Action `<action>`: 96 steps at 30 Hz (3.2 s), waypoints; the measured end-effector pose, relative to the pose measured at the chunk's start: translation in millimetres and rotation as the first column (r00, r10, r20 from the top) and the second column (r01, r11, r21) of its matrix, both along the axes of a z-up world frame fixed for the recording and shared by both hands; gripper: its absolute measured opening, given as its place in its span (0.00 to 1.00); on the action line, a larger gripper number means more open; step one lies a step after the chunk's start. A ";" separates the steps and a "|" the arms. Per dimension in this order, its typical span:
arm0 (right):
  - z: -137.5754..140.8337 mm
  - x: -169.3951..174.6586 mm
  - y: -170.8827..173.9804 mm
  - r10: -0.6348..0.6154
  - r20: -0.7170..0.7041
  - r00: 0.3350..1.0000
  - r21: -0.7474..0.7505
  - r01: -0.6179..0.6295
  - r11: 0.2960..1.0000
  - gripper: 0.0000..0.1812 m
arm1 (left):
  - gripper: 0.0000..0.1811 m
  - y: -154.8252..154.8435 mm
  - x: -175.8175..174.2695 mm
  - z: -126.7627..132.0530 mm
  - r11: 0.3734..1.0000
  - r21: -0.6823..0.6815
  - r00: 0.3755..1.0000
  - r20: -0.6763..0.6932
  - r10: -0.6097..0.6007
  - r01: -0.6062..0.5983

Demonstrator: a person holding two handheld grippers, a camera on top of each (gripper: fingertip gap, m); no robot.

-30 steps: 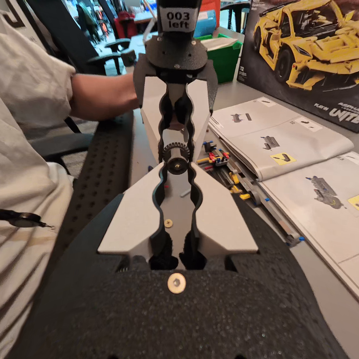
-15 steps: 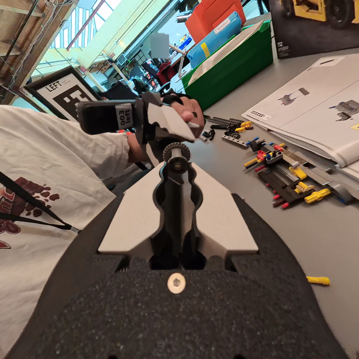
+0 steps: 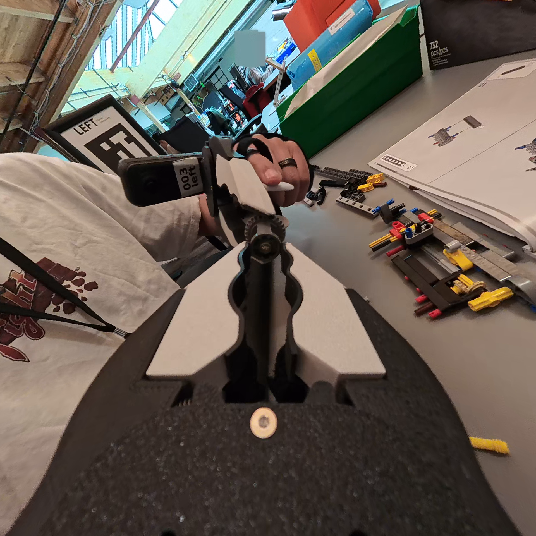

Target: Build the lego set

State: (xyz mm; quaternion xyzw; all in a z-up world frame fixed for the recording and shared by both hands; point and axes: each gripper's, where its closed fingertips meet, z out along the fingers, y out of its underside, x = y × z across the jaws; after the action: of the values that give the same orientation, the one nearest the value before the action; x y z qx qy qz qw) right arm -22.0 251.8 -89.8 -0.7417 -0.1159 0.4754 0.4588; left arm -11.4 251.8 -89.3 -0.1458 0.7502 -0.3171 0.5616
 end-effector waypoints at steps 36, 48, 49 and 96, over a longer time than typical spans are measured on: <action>-104.4 11.2 -41.6 -0.257 0.761 0.596 0.057 0.333 0.941 0.14 | 0.16 42.9 15.4 -39.2 0.981 0.099 0.986 -0.004 0.168 -0.167; -106.9 15.2 -45.3 -0.255 0.747 0.614 0.024 0.358 0.933 0.14 | 0.16 41.7 14.2 -39.4 0.978 0.120 0.985 -0.004 0.171 -0.169; -106.6 15.5 -45.8 -0.257 0.746 0.615 0.025 0.359 0.933 0.14 | 0.16 41.4 14.1 -39.4 0.979 0.118 0.985 -0.006 0.170 -0.169; -12.8 29.7 15.2 -0.665 -0.077 0.743 0.075 0.669 0.739 0.12 | 0.16 25.6 19.4 -18.0 0.981 -0.011 0.980 0.047 0.194 -0.193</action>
State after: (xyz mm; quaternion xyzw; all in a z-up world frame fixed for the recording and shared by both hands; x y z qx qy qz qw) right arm 7.7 267.0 -102.5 -0.6999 0.1445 0.2901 0.6365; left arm 8.0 277.4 -107.3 -0.2122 0.7177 -0.2668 0.6072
